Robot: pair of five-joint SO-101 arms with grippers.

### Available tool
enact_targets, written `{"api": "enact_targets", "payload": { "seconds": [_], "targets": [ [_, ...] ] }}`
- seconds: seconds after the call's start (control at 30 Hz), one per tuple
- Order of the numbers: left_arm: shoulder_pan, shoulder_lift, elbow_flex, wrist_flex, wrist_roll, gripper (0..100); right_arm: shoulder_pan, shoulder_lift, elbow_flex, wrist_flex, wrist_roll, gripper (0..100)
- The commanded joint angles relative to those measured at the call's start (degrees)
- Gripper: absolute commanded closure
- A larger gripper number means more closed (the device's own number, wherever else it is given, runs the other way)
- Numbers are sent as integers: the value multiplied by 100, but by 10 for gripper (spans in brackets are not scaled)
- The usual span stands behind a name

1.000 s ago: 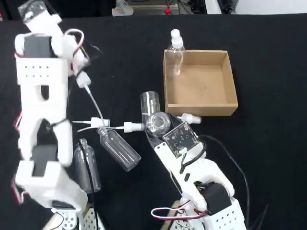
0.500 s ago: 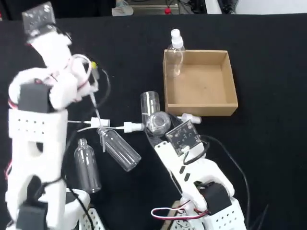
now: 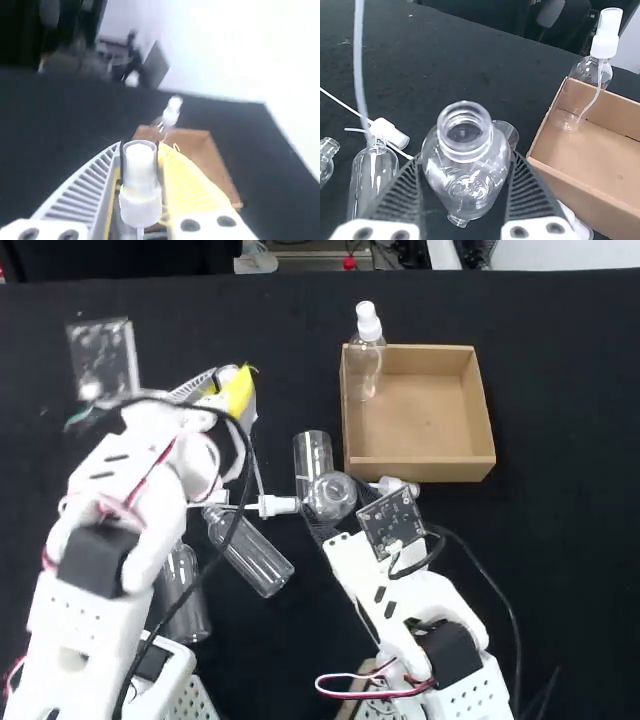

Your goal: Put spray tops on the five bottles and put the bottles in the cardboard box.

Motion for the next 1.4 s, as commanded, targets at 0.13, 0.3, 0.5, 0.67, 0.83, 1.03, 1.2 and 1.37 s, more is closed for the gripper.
{"api": "enact_targets", "payload": {
  "seconds": [0.13, 0.3, 0.5, 0.67, 0.83, 1.03, 1.2, 1.37],
  "targets": [
    [655, -1486, 444, -668, -422, 966, 62, -611, -31, -44, -44, 987],
    [1525, -1749, 611, -1688, -1266, 966, 62, -611, -22, -44, -44, 987],
    [2229, -1749, 1015, -3051, -1363, 970, 62, -611, -22, -44, -44, 987],
    [2281, -1600, 1059, -3235, -1363, 970, 62, -611, -22, -44, -44, 987],
    [2281, -1327, 1068, -3218, -1327, 970, 62, -611, -22, -44, -44, 987],
    [2281, -1310, 1007, -2523, -1363, 970, 62, -611, -22, -44, -44, 987],
    [2281, -1310, 1007, -2409, -1354, 970, 70, -611, -22, -44, -44, 987],
    [2246, -1319, 760, -2391, -1363, 970, 70, -611, -22, -44, -44, 987]
  ]
}}
